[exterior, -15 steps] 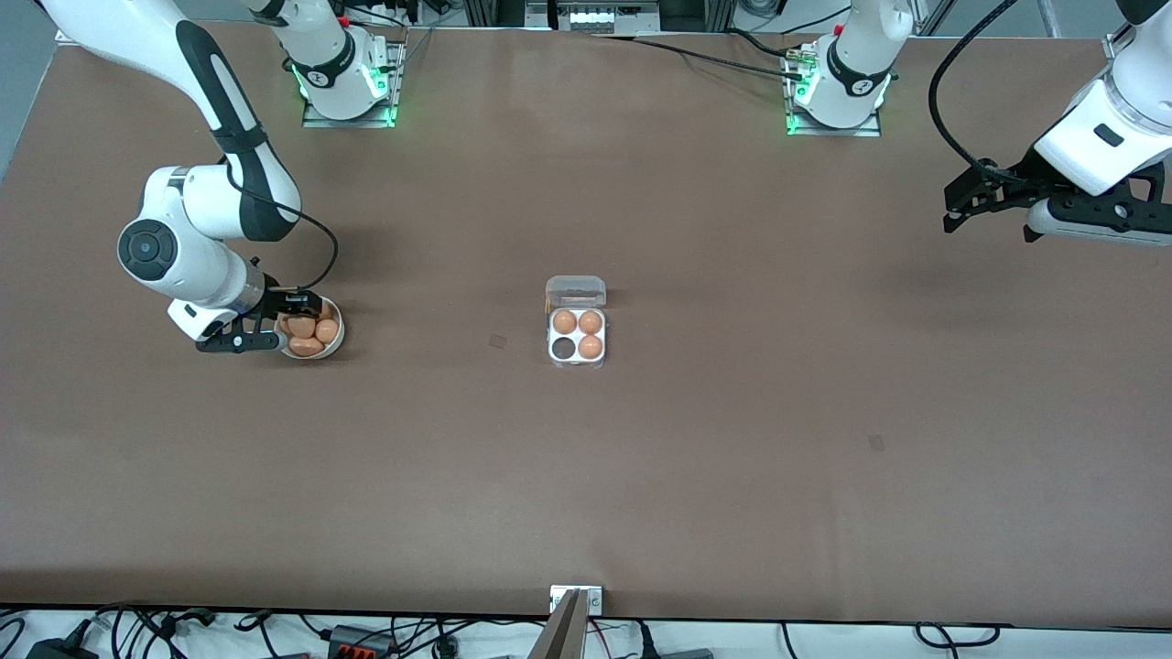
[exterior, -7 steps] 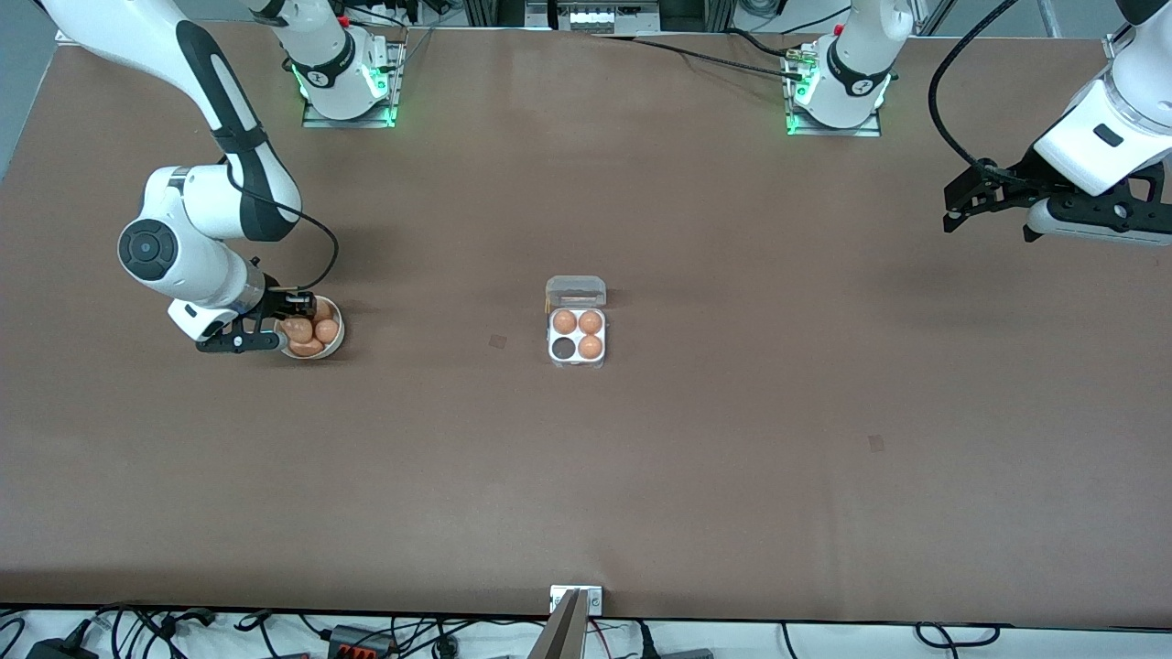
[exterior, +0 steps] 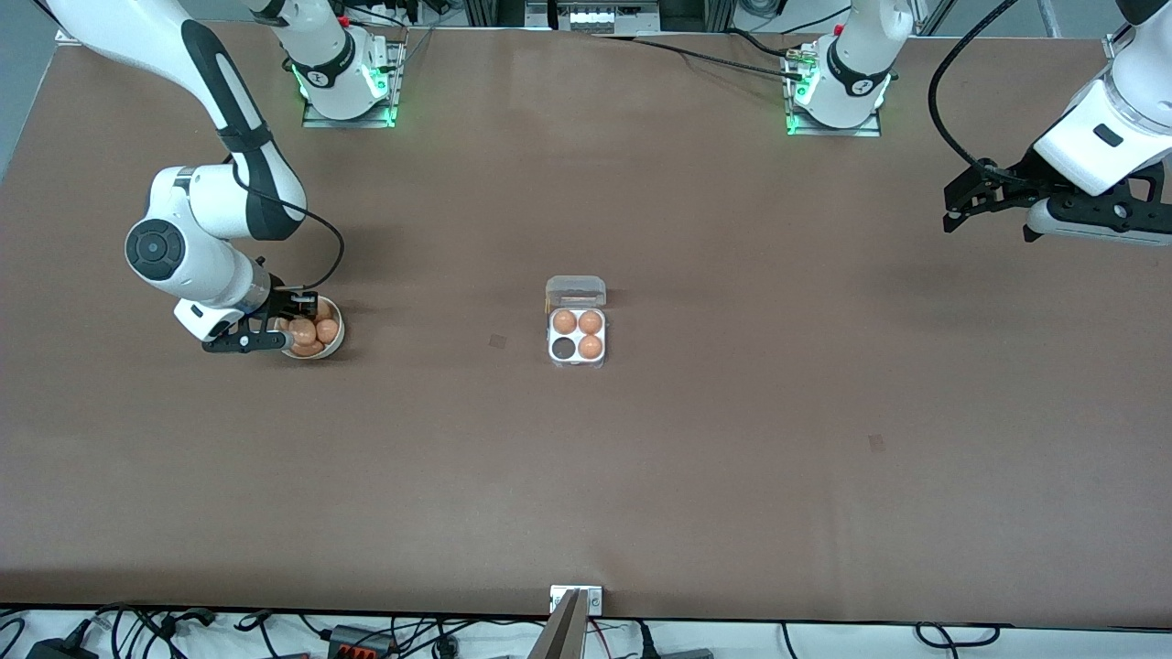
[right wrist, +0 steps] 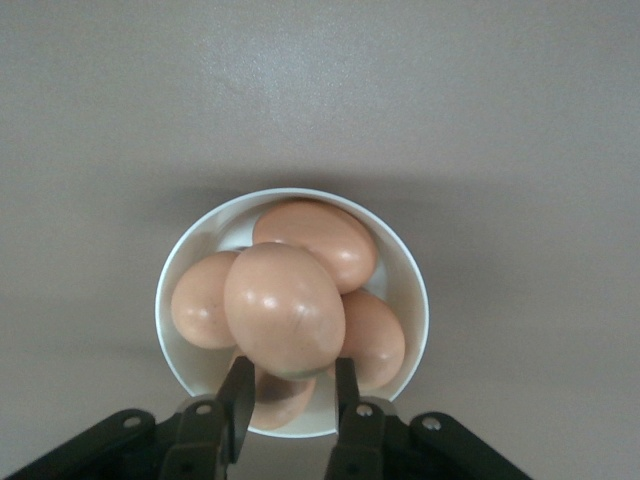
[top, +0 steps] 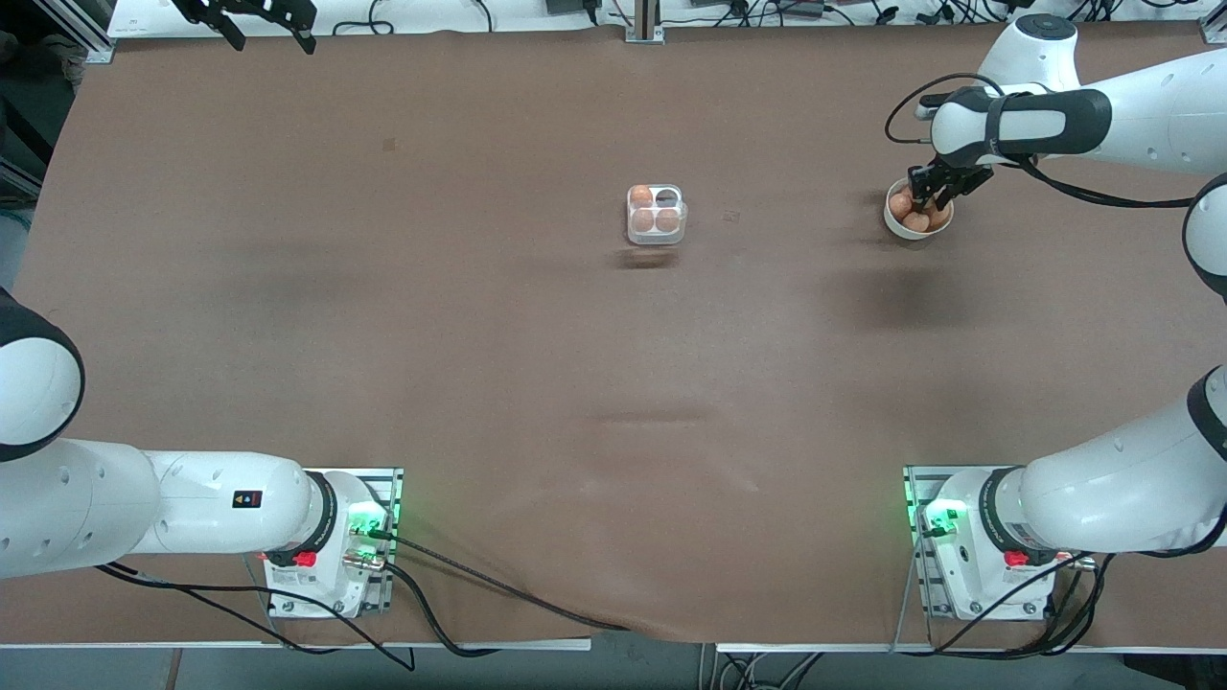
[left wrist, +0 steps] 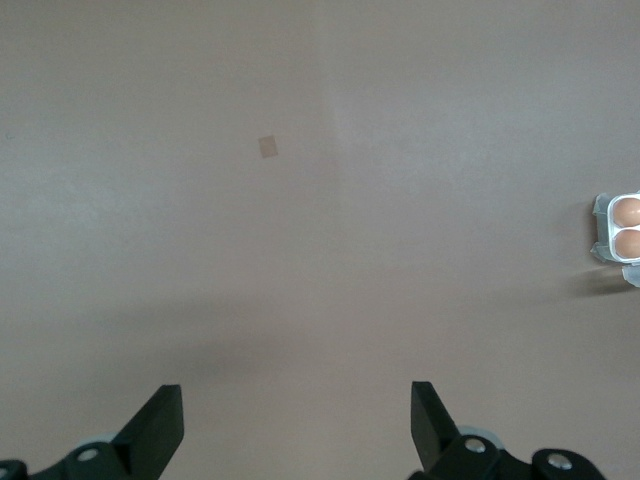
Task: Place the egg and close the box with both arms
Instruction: 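Lower the right gripper and close it on one brown egg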
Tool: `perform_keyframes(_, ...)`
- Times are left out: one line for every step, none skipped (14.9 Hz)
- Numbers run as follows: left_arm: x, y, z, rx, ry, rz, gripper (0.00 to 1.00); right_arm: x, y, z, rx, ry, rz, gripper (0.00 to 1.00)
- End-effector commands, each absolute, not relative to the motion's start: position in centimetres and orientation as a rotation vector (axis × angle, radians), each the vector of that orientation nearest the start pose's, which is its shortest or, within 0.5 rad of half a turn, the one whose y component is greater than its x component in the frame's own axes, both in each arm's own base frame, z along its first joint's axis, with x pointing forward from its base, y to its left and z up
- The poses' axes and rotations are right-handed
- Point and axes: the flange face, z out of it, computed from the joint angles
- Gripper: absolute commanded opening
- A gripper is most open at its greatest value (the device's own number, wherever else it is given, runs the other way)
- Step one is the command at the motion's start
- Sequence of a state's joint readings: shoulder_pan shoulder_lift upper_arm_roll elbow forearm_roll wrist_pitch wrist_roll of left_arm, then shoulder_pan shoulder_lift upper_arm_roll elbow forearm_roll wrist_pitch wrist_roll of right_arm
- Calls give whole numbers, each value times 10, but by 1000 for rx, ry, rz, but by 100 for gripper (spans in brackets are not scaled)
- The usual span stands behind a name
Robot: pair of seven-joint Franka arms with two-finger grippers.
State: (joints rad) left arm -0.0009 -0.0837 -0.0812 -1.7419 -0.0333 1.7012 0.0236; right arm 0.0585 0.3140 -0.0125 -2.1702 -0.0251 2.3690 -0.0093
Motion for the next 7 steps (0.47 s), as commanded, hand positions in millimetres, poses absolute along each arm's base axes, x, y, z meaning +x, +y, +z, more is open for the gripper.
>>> perform_keyframes(538, -50, 607, -3155, 188, -57, 100, 550, 27, 240, -3163, -138, 169, 47)
perform_keyframes(538, -50, 607, -3155, 188, -57, 100, 550, 27, 241, -3162, -145, 167, 47)
perform_keyframes(538, -50, 607, -3155, 188, -57, 100, 550, 27, 240, -3163, -152, 167, 47)
perform_keyframes(538, -50, 607, -3155, 188, -57, 100, 552, 25, 242, -3164, -149, 160, 47)
perform_keyframes(538, -50, 607, -3155, 188, -57, 100, 553, 24, 242, -3164, -149, 155, 47)
perform_keyframes(538, -50, 607, -3155, 188, -57, 100, 554, 24, 240, -3164, -152, 155, 47)
perform_keyframes(538, -50, 607, -3155, 188, -57, 100, 555, 23, 240, -3165, -151, 155, 47)
